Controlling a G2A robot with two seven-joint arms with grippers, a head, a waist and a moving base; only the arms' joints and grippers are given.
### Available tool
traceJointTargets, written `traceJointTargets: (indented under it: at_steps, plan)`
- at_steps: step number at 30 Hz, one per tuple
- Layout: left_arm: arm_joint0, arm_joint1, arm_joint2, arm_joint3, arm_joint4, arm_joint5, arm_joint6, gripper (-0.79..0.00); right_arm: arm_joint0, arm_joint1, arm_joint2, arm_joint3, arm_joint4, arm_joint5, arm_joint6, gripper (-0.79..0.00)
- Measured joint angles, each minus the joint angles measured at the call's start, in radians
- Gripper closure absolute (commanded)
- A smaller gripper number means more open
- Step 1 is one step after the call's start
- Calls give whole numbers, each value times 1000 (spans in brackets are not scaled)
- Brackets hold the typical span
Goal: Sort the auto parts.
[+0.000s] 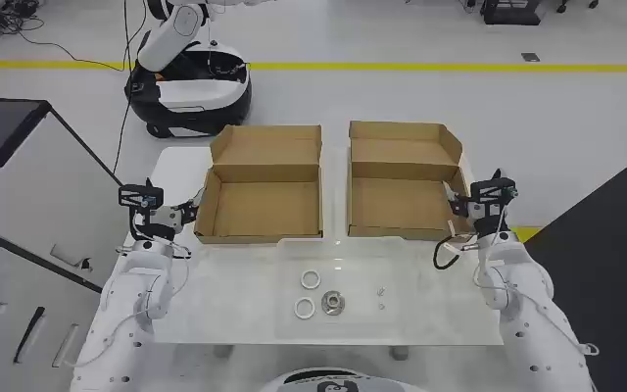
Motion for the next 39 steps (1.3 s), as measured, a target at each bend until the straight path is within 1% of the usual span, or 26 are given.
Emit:
traceJointTargets:
  at_steps: [15, 19, 23, 29, 34, 39]
  plan:
    - [0, 0, 0, 0, 0, 0, 0, -785, 1, 0, 1, -1, -3, 0, 0, -785]
    - [0, 0, 0, 0, 0, 0, 0, -785, 2, 4, 15, -31, -51, -39, 18, -785]
    - [0, 0, 0, 0, 0, 0, 0, -785, -2, 14, 52, -109, -56, -150, 87, -785]
    - [0, 0, 0, 0, 0, 0, 0, -785, 7, 31, 133, -230, -39, -356, 204, -785]
    - [0, 0, 0, 0, 0, 0, 0, -785, 51, 45, 170, -296, -3, -515, 315, -785]
    - [0, 0, 0, 0, 0, 0, 0, -785, 107, 57, 165, -333, 25, -648, 410, -785]
